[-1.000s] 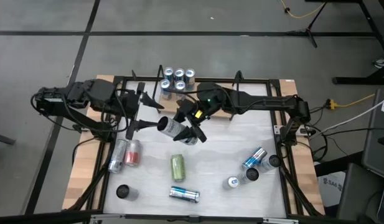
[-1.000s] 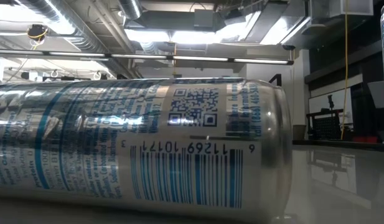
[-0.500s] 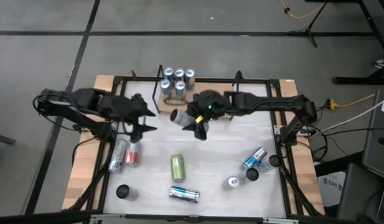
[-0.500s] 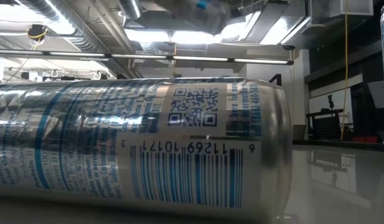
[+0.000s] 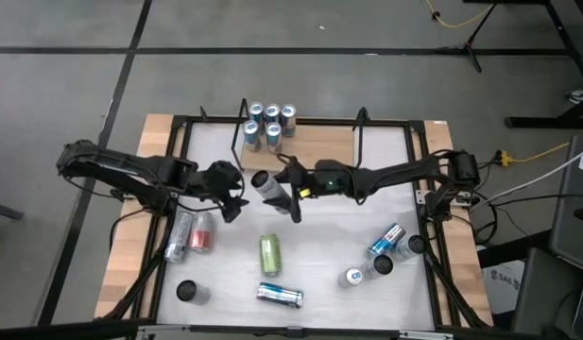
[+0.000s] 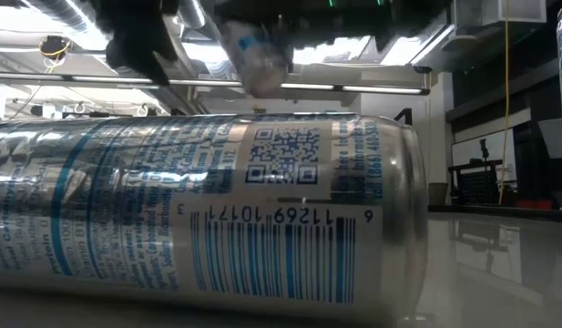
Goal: Place canned beverage on shelf
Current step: Put the white blue soda can on the shelf
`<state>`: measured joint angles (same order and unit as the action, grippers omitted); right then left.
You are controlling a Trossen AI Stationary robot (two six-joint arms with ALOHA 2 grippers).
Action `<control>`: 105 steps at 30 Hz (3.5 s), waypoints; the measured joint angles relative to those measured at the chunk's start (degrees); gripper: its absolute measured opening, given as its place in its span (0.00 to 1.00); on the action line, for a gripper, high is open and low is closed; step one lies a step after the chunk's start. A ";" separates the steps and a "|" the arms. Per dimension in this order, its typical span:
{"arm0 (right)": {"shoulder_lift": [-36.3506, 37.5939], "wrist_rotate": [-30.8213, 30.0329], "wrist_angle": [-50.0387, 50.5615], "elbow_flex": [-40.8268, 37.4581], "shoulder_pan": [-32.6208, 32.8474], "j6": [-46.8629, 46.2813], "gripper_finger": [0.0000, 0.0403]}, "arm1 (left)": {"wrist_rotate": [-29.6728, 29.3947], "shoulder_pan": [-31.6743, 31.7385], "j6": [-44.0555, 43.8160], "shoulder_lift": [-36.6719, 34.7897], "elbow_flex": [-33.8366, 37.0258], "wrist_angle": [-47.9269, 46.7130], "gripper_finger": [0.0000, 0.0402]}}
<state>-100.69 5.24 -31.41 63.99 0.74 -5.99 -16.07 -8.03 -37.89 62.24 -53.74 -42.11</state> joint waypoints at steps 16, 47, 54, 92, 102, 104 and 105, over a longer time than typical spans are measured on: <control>-13.06 -2.69 -16.76 -3.83 0.02 -2.74 0.68 | -4.30 5.87 -10.08 0.02 7.91 8.87 0.66; -13.84 -3.33 -2.86 -3.86 -0.05 -0.92 0.69 | -2.39 2.21 -11.20 9.08 9.58 20.94 0.66; -13.78 -3.31 -2.24 -3.81 -0.03 -1.03 0.69 | -2.62 1.85 -11.03 9.79 9.58 21.68 0.66; -11.67 -0.55 -1.74 -3.92 -0.01 2.34 0.97 | 4.60 1.76 -11.03 9.79 9.55 18.23 0.66; -8.05 -0.51 8.60 -3.92 -0.01 4.84 0.97 | 4.72 -2.13 -14.43 9.77 9.54 18.48 0.66; -7.47 -0.51 10.41 -3.92 -0.01 6.22 0.97 | 4.61 -3.17 -15.75 9.77 9.53 18.86 0.66; -7.40 -0.51 10.69 -3.92 -0.01 6.41 0.97 | 4.60 -3.73 -16.72 9.77 9.53 18.94 0.66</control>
<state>-108.09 4.73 -20.71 60.07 0.73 0.42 -11.46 -11.76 -54.61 72.01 -44.20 -23.17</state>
